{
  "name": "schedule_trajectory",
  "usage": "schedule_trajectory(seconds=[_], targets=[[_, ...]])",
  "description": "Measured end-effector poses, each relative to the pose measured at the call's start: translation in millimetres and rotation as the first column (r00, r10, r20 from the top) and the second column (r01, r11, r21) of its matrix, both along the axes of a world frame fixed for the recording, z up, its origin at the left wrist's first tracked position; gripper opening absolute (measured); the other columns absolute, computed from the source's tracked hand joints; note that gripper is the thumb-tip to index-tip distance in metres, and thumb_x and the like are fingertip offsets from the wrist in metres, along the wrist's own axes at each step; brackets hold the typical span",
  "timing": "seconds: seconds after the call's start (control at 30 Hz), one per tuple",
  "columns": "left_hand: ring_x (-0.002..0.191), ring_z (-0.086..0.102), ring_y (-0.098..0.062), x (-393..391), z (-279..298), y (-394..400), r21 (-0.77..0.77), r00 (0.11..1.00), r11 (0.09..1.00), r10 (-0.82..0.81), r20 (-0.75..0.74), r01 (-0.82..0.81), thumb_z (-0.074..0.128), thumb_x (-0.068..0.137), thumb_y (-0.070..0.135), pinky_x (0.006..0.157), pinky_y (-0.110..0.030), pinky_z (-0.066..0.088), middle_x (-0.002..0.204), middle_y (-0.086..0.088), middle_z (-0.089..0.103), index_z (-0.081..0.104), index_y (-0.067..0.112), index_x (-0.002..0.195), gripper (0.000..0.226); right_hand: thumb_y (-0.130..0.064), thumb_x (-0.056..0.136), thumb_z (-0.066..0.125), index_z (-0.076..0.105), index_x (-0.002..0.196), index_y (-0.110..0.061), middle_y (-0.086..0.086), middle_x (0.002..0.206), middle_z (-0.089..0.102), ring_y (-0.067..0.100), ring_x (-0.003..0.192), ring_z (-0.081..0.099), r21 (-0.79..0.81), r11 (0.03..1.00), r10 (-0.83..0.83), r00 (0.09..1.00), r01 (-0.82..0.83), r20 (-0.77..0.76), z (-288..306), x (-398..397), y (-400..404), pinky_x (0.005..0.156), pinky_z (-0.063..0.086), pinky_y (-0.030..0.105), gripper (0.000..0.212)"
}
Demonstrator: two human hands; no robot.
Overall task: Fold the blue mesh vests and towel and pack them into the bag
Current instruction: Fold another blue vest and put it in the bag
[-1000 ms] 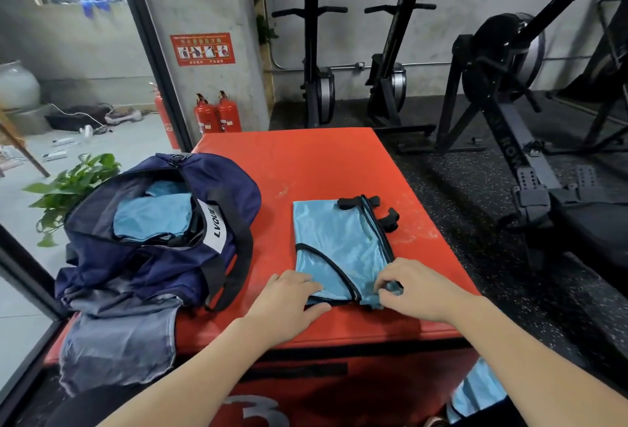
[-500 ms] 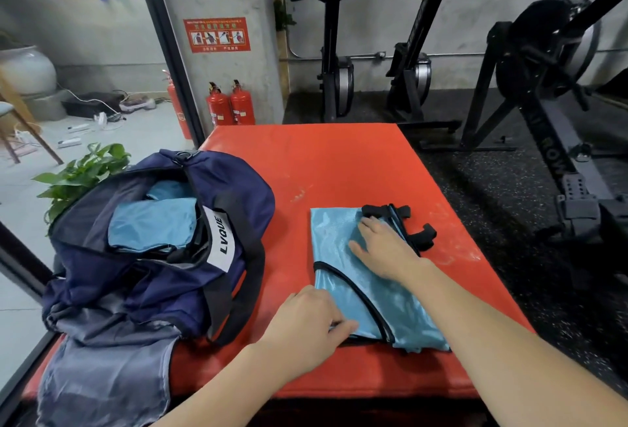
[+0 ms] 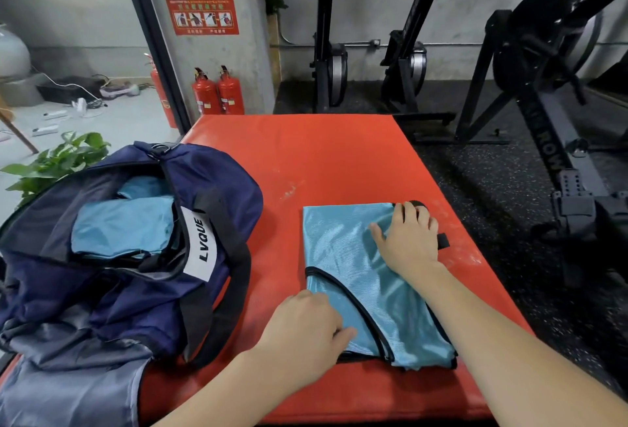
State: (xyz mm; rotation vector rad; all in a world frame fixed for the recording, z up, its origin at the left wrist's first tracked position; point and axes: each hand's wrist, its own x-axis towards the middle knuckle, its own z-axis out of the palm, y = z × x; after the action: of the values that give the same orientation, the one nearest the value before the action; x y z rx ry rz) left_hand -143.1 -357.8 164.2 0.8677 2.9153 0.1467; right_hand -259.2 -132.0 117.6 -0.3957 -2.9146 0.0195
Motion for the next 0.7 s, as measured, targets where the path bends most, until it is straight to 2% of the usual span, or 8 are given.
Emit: schedule_trajectory(seconds=[0.03, 0.13, 0.23, 0.4, 0.53, 0.7], targets=[[0.096, 0.051, -0.024, -0.6, 0.6, 0.4, 0.0, 1.0, 1.0, 0.0, 0.003, 0.0, 0.039, 0.1, 0.054, 0.072, -0.031, 0.028, 0.085, 0.001, 0.045, 0.063, 0.019, 0.078, 0.048, -0.064, 0.098, 0.033, 0.028, 0.152, -0.003, 0.014, 0.153, 0.037, 0.033, 0.141, 0.029, -0.033, 0.999, 0.022, 1.0, -0.021, 0.019, -2.1, -1.9, 1.7, 0.115, 0.026, 0.048, 0.081], [0.097, 0.051, -0.024, -1.0, 0.6, 0.2, 0.011, 1.0, 1.0, 0.006, 0.028, -0.006, 0.04, 0.1, 0.054, 0.072, -0.03, 0.029, 0.086, 0.001, 0.045, 0.062, 0.019, 0.078, 0.047, -0.065, 0.097, 0.036, 0.015, 0.156, -0.002, 0.015, 0.16, 0.025, 0.03, 0.148, 0.021, -0.293, 0.954, 0.094, 0.99, -0.061, 0.101, -4.0, -7.3, 8.4, 0.121, 0.02, 0.044, 0.089], [0.099, 0.05, -0.023, 0.8, -0.9, -1.2, 0.026, 0.999, 1.0, 0.011, 0.051, -0.012, 0.04, 0.1, 0.053, 0.074, -0.03, 0.031, 0.088, 0.001, 0.047, 0.06, 0.021, 0.078, 0.044, -0.067, 0.095, 0.04, 0.017, 0.156, -0.005, 0.016, 0.158, 0.03, 0.031, 0.147, 0.024, -0.415, 0.908, 0.102, 0.99, -0.052, 0.099, 4.7, -6.6, 11.0, 0.119, 0.022, 0.046, 0.091], [0.102, 0.049, -0.018, 1.1, -4.4, -4.0, 0.068, 0.997, 0.998, 0.01, 0.081, -0.015, 0.043, 0.099, 0.054, 0.078, -0.028, 0.036, 0.097, 0.0, 0.055, 0.068, 0.019, 0.09, 0.044, -0.076, 0.09, 0.035, 0.018, 0.157, -0.011, 0.009, 0.16, 0.03, 0.027, 0.149, 0.022, -0.354, 0.933, 0.128, 0.979, -0.065, 0.158, 10.6, -0.7, 14.8, 0.119, 0.017, 0.049, 0.094], [0.103, 0.047, -0.013, 0.0, -7.9, -13.7, 0.121, 0.992, 0.993, -0.025, 0.125, 0.01, 0.046, 0.095, 0.061, 0.086, -0.03, 0.044, 0.1, 0.006, 0.055, 0.07, 0.022, 0.1, 0.046, -0.062, 0.096, 0.042, 0.03, 0.153, -0.013, 0.006, 0.159, 0.032, 0.025, 0.15, 0.019, -0.352, 0.916, 0.219, 0.975, -0.195, 0.028, 11.6, 17.6, 26.1, 0.122, 0.018, 0.044, 0.077], [0.111, 0.045, -0.007, 2.6, -18.0, -27.6, 0.182, 0.988, 0.98, -0.106, 0.109, 0.085, 0.049, 0.09, 0.069, 0.096, -0.032, 0.045, 0.114, 0.015, 0.056, 0.066, 0.029, 0.119, 0.052, -0.054, 0.097, 0.051, 0.049, 0.143, -0.019, -0.003, 0.155, 0.039, 0.016, 0.15, 0.019, -0.328, 0.875, 0.363, 0.931, -0.357, -0.046, 21.6, 64.0, 40.7, 0.122, 0.02, 0.04, 0.058]])
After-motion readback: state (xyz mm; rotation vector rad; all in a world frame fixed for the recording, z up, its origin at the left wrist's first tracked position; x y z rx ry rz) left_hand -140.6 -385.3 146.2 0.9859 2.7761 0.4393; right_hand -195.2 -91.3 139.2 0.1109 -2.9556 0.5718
